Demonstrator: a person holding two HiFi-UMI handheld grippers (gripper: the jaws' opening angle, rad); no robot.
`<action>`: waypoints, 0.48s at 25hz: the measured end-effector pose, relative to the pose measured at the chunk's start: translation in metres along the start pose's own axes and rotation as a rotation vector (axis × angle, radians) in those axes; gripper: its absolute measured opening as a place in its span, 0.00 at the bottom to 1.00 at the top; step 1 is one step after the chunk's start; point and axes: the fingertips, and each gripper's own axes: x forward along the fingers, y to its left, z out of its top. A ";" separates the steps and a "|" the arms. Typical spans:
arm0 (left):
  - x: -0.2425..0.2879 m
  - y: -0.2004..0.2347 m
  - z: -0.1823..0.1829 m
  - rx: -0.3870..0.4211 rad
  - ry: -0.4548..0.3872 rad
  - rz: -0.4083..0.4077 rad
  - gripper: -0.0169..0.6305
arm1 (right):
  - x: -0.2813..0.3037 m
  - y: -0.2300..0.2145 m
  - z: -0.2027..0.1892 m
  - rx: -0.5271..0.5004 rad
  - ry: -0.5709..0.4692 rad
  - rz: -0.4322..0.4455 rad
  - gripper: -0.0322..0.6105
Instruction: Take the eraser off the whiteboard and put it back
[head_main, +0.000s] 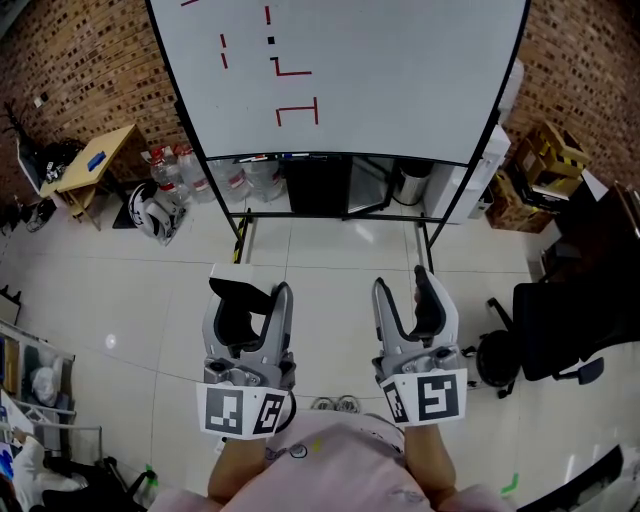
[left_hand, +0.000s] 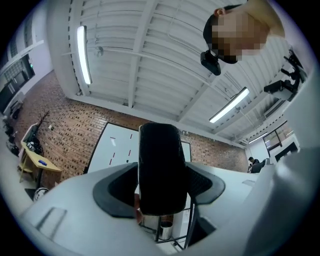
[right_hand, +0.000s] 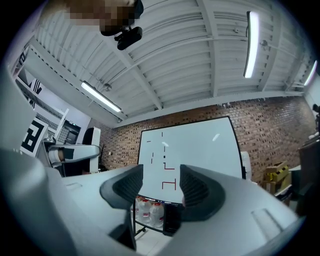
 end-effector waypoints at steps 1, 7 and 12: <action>0.002 0.004 -0.002 0.006 0.009 0.007 0.46 | 0.003 0.000 -0.001 0.001 0.002 -0.002 0.40; 0.018 0.026 -0.019 0.015 0.044 0.035 0.47 | 0.020 -0.003 -0.013 0.002 0.012 -0.019 0.40; 0.041 0.042 -0.039 -0.006 0.073 0.055 0.47 | 0.036 -0.014 -0.027 0.002 0.036 -0.040 0.40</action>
